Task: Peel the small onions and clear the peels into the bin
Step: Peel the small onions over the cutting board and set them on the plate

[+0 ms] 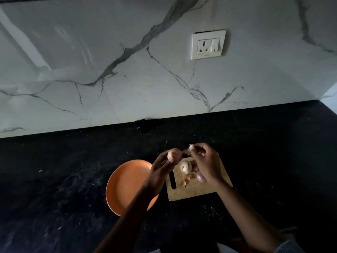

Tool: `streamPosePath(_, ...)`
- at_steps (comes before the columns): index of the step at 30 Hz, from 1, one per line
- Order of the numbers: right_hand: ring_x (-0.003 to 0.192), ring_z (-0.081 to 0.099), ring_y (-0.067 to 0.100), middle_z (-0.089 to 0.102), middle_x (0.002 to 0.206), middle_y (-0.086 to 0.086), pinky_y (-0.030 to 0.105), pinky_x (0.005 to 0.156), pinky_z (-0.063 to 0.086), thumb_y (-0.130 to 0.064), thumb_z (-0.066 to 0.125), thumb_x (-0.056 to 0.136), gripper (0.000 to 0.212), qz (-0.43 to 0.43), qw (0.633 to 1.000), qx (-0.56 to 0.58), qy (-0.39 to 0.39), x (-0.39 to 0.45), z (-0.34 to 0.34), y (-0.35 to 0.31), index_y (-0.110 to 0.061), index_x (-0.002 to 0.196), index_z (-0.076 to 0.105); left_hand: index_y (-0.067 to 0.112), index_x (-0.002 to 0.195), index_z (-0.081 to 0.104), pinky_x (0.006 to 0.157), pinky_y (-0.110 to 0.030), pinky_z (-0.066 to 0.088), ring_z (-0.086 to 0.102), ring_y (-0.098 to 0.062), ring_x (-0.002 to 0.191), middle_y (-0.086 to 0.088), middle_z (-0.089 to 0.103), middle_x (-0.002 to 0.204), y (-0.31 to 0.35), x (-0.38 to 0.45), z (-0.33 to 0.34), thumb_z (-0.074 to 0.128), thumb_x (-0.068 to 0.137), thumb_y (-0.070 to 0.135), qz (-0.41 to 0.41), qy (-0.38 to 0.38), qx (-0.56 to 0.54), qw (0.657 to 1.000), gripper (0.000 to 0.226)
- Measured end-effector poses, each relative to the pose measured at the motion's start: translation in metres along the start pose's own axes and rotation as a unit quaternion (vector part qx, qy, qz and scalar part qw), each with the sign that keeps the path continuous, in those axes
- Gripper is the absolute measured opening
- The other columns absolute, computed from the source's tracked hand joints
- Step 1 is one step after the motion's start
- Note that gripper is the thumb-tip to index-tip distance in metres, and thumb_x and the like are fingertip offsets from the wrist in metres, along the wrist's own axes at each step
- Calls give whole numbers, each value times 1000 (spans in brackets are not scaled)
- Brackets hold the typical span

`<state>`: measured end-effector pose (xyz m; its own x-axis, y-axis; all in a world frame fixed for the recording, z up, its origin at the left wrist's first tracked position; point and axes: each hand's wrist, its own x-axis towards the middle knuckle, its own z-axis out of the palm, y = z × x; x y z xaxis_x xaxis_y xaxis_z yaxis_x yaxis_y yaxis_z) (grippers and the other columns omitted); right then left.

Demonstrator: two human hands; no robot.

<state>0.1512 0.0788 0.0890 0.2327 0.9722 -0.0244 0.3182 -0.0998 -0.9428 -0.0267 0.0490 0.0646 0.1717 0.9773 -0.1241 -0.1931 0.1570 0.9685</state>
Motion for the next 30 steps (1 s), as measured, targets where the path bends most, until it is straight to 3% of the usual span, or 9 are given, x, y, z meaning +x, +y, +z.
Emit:
streamPosePath(4,82,67,2,70,93,-12,11,61,47,-33,70,92,15,18,994,-90,-60,5,-18,10,-23,102,67,19,138,54,98,-30,49,60,-20,119,-6,62,134,3,-6,-11,48,103,30,-57,5,-15,998,37)
streamPosePath(7,72,69,10,73,93,-6,22,52,53,-29,72,91,14,14,977,-158,-141,1,-17,30,-23,103,69,19,140,52,109,-37,41,57,-25,126,-8,61,138,-5,-7,-16,40,104,32,-104,4,-1,995,41)
streamPosePath(11,115,60,19,66,123,0,34,93,54,-29,71,90,29,-80,911,-340,-221,-4,-5,63,-25,119,70,12,137,53,103,-32,47,60,-26,121,-13,61,135,-15,-10,-12,39,106,25,-142,22,-25,989,37)
streamPosePath(15,126,52,23,61,134,-1,39,97,51,-25,62,96,31,-96,880,-388,-256,-8,-1,69,-28,126,67,13,130,57,94,-29,50,62,-22,108,-12,62,124,-22,-12,-12,42,104,24,-159,23,-41,986,32)
streamPosePath(20,88,72,12,70,110,-12,28,68,60,-28,67,95,25,-73,958,-189,-202,-6,-13,38,-30,119,68,8,137,53,95,-32,49,65,-25,108,-13,66,123,-22,-10,-14,40,106,24,-191,25,-55,980,37)
streamPosePath(22,78,72,4,70,110,-18,33,64,62,-36,67,94,26,-72,961,-136,-230,-2,-14,25,-35,120,69,13,134,56,95,-34,49,65,-25,109,-8,69,120,-16,-6,-10,39,106,27,-204,12,-58,977,36)
streamPosePath(24,64,70,-1,71,109,-16,22,56,57,-42,68,92,29,-64,958,-133,-247,-2,-13,16,-34,120,70,17,130,59,92,-33,51,65,-25,108,-6,69,119,-11,-1,-6,39,105,31,-205,5,-66,976,35)
streamPosePath(26,63,67,-7,73,106,-14,9,52,47,-40,70,91,27,-57,964,-137,-222,-3,-10,13,-30,116,72,17,131,57,87,-32,52,65,-25,105,-8,68,118,-6,4,-1,41,105,31,-192,17,-66,979,34)
streamPosePath(30,61,60,-16,74,99,-9,5,51,43,-33,72,92,21,-91,974,-128,-165,-5,-6,14,-23,110,75,15,125,49,84,-35,53,68,-29,99,-15,65,114,-5,11,8,46,104,28,-166,45,-42,984,25)
